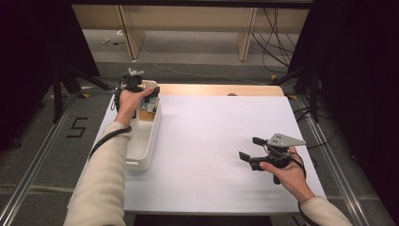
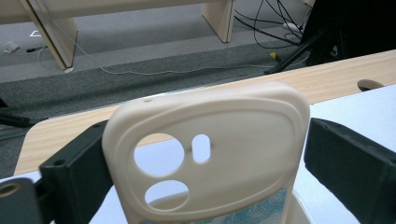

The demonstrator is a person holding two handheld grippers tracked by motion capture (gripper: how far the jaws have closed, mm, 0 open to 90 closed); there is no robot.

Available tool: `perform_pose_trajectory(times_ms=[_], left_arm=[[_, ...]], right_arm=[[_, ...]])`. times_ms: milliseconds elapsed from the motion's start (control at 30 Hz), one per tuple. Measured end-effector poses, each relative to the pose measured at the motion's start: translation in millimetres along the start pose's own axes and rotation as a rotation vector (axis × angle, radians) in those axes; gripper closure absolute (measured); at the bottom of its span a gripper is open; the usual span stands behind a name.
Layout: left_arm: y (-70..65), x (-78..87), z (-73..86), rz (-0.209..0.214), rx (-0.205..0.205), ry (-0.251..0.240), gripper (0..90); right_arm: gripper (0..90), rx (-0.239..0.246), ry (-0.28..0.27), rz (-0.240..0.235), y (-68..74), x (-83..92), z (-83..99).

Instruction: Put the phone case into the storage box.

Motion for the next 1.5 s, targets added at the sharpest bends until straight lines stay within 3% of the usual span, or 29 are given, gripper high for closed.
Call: perform_pose_trajectory(times_ms=[333, 1100, 1500], left_arm=[[-2.9, -1.7, -1.3, 0.003, -0.003, -0.001, 0.0], [-6.3, 8.5, -28.2, -0.016, -0.038, -0.107, 0.0], [-15.5, 15.5, -43.6, 0.002, -0.057, -0.148, 0.0]], right_arm=[[15.9, 0.000, 0.004, -0.004, 0.1, -0.1, 0.4], [15.9, -0.001, 0.011, -0.014, 0.8, -1.4, 1.5], [15.9, -0.003, 0.013, -0.015, 0.8, -1.5, 1.7]])
Point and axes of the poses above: each handheld gripper's, and its own axes: x roughly backward along the jaws, z roughly out of its underside, y roughly to its left, the point moved 3 cm from there along -x, roughly forward along the jaws, and after that the axes turned 9 degrees about -y, right-handed, at the moved point
